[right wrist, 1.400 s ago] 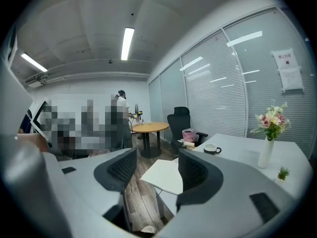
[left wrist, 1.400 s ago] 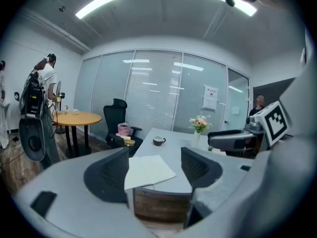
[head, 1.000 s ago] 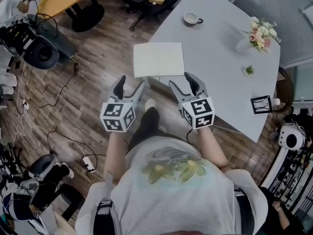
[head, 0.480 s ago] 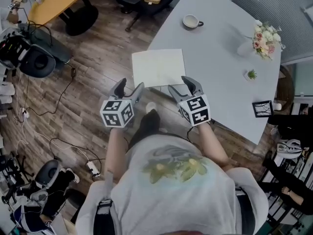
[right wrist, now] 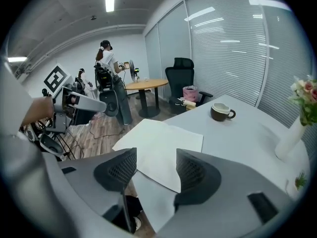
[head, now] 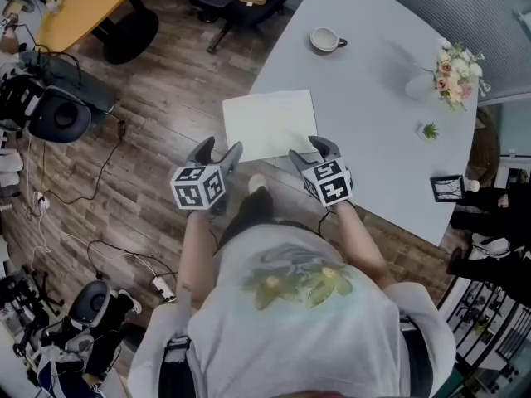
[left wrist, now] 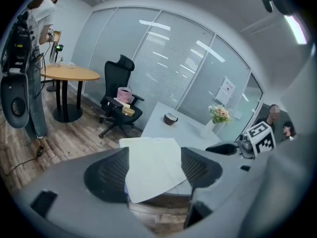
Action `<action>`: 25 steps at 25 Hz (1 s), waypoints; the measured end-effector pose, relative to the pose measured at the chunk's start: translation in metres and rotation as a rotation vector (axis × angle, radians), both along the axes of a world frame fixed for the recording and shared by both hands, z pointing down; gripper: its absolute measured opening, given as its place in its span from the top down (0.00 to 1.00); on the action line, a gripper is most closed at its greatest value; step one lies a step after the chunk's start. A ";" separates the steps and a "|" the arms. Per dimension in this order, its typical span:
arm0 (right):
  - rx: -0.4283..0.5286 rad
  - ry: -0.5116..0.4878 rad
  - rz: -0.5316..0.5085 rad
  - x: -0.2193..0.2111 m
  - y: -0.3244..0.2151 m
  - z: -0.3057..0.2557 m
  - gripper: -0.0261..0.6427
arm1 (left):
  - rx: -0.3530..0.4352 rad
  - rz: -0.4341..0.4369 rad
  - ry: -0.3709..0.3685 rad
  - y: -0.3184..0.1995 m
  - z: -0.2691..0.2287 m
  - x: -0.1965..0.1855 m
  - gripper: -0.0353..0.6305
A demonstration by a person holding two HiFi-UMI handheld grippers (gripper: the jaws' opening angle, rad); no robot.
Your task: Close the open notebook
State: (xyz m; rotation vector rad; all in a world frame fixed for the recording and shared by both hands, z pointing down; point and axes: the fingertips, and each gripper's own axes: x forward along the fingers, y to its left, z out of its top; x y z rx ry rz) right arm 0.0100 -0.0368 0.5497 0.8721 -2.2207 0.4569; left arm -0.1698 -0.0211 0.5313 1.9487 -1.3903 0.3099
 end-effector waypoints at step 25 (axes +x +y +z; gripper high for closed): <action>-0.244 0.215 0.053 0.025 -0.019 0.114 0.58 | -0.244 0.052 0.161 -0.045 0.100 -0.015 0.48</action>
